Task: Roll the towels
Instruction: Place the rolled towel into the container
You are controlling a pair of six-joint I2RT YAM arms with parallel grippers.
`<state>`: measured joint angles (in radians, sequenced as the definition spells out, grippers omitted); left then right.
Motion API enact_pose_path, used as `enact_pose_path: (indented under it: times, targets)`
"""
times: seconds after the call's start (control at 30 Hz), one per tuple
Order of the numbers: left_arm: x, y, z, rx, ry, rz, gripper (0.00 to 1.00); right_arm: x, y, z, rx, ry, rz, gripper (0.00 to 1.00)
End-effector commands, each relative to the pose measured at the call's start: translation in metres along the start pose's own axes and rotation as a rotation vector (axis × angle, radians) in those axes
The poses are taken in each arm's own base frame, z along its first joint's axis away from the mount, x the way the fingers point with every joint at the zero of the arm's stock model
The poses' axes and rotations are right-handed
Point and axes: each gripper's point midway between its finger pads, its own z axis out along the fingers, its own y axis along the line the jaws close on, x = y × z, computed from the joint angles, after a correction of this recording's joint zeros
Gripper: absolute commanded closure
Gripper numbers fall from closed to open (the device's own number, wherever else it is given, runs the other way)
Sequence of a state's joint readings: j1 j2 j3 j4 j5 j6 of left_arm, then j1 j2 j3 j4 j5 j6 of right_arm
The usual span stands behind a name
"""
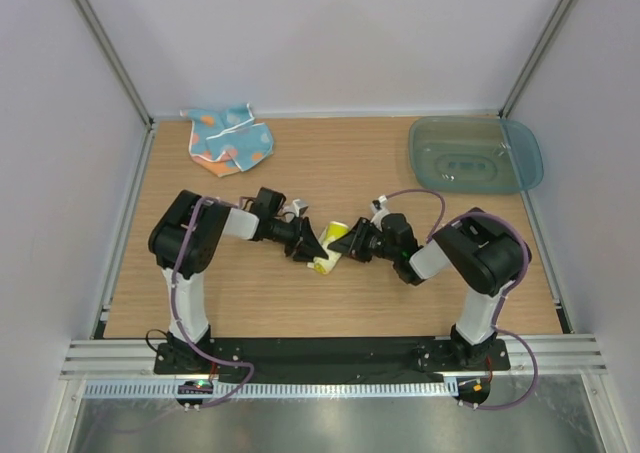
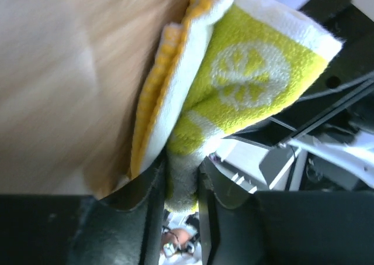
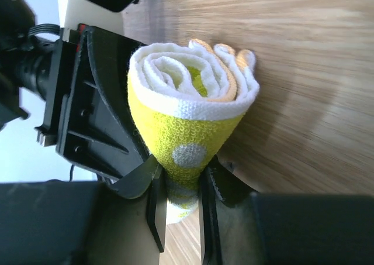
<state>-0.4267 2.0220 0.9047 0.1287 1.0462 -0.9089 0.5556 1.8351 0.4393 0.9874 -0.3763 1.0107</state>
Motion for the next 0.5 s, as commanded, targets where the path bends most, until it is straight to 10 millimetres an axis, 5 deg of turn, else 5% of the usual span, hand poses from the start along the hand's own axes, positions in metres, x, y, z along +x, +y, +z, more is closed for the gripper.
enact_pose_path:
  times: [0.0,0.07,0.1,0.13,0.27,0.3,0.47]
  targets:
    - [0.01,0.044,-0.018,-0.265,-0.113,-0.134,0.72,-0.025,0.02,0.004,0.026,-0.022,-0.132,0.92]
    - [0.009,0.04,-0.029,-0.316,-0.163,-0.08,0.71,-0.024,0.018,0.002,0.065,0.058,-0.172,0.92]
    - [0.009,0.026,-0.038,-0.315,-0.199,-0.029,0.69,-0.037,0.038,0.007,0.028,0.065,-0.215,0.93]
    - [0.009,0.026,-0.043,-0.341,-0.219,-0.009,0.69,-0.034,0.038,0.001,0.041,0.119,-0.262,0.93]
    - [0.012,0.01,-0.062,-0.374,-0.307,0.08,0.64,-0.078,0.069,-0.013,0.033,0.136,-0.407,0.95]
    - [0.015,0.006,-0.068,-0.372,-0.33,0.104,0.64,-0.084,0.06,-0.024,0.086,0.171,-0.397,0.96]
    - [0.024,0.018,-0.079,-0.428,-0.41,0.15,0.63,-0.143,0.082,-0.053,0.098,0.127,-0.478,0.99]
